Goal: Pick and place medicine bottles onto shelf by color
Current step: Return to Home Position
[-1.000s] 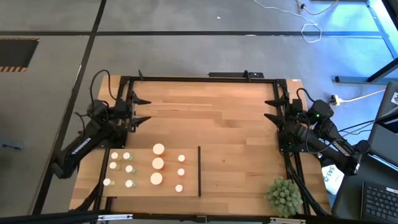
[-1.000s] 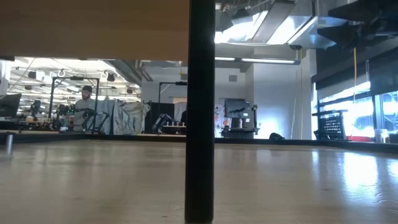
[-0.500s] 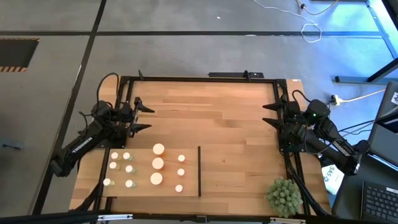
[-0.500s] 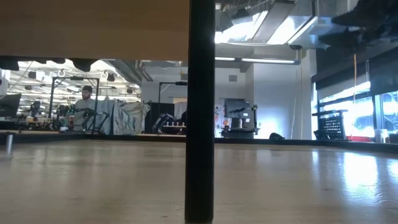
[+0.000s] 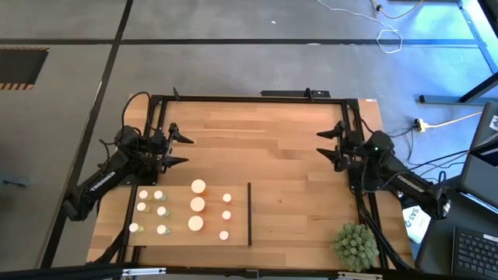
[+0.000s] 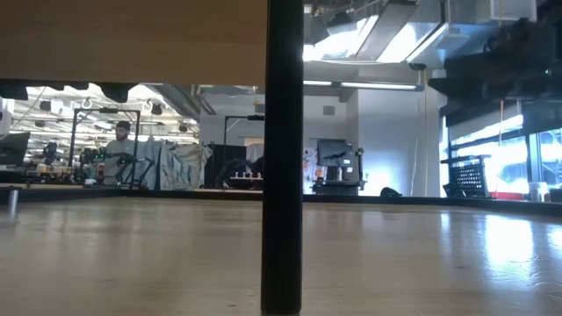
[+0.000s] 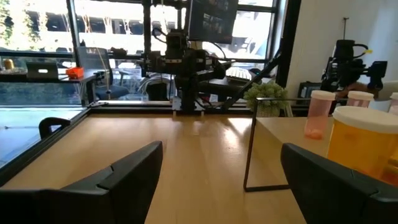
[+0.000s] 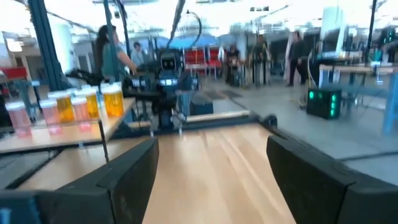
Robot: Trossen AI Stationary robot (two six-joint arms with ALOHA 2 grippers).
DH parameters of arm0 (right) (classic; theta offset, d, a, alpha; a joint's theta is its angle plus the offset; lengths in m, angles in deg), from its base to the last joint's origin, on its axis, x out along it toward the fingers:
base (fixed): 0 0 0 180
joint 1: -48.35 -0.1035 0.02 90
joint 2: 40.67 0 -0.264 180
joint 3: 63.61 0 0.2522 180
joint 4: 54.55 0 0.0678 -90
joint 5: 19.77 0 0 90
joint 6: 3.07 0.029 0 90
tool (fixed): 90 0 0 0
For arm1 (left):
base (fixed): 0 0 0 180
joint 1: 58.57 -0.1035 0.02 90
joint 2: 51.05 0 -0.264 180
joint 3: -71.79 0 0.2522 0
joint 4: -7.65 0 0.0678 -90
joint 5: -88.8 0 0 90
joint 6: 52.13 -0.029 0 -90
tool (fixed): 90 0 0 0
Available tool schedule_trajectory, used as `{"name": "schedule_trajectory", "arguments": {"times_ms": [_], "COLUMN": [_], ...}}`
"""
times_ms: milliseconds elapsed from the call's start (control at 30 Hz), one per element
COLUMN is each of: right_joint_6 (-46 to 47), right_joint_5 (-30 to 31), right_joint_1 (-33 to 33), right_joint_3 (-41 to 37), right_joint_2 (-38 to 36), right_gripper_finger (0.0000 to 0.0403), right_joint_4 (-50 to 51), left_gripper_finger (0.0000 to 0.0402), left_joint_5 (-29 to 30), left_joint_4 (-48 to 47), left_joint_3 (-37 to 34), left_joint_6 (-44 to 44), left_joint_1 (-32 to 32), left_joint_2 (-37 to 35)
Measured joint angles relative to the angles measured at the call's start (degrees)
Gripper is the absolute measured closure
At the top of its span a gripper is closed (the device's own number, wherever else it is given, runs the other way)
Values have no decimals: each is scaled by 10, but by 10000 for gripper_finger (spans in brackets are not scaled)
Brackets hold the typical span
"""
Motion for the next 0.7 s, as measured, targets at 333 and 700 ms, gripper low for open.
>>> {"name": "schedule_trajectory", "arguments": {"times_ms": [333, 700], "right_joint_6": [-39, -41], "right_joint_5": [-1, -1], "right_joint_1": [0, 0], "right_joint_3": [2, 2], "right_joint_2": [4, 4], "right_gripper_finger": [101, 101], "right_joint_4": [45, 45], "left_gripper_finger": [82, 82], "left_joint_5": [-37, -41], "left_joint_4": [-2, -5], "left_joint_3": [0, 0], "left_joint_6": [-10, -34], "left_joint_1": [0, 0], "left_joint_2": [0, 0]}}
